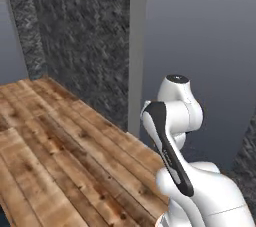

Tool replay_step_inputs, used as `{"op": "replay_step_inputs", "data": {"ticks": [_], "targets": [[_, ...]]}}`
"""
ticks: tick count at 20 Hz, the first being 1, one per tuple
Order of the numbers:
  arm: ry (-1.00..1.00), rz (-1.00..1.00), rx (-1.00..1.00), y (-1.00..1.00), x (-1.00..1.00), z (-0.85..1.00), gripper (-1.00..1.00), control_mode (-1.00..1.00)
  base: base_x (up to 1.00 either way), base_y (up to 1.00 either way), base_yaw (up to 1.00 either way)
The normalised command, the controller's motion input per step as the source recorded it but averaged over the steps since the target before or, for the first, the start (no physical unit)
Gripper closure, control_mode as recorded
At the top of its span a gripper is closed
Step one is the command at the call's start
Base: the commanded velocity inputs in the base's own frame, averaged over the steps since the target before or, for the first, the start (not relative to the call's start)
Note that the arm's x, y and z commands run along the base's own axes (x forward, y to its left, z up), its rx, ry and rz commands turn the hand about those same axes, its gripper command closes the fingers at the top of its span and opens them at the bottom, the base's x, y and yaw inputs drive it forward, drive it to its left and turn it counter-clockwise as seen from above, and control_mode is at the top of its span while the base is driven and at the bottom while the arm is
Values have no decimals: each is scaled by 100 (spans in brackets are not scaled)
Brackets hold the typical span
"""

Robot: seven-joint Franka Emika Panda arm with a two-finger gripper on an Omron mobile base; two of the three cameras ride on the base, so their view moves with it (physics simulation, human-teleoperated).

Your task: Restock the sink supplies by placing the sponge and soap dispenser on the counter and next to the sink. Make sure the soap dispenser is upright.

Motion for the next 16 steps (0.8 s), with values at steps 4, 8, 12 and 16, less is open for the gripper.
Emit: {"op": "replay_step_inputs", "data": {"ticks": [4,8,12,16], "targets": [[0,0,0,0,0,0,100,100,32,64,65],[0,0,0,0,0,0,100,100,41,56,64],[0,0,0,0,0,0,100,100,43,36,67],[0,0,0,0,0,0,100,100,40,24,71]]}}
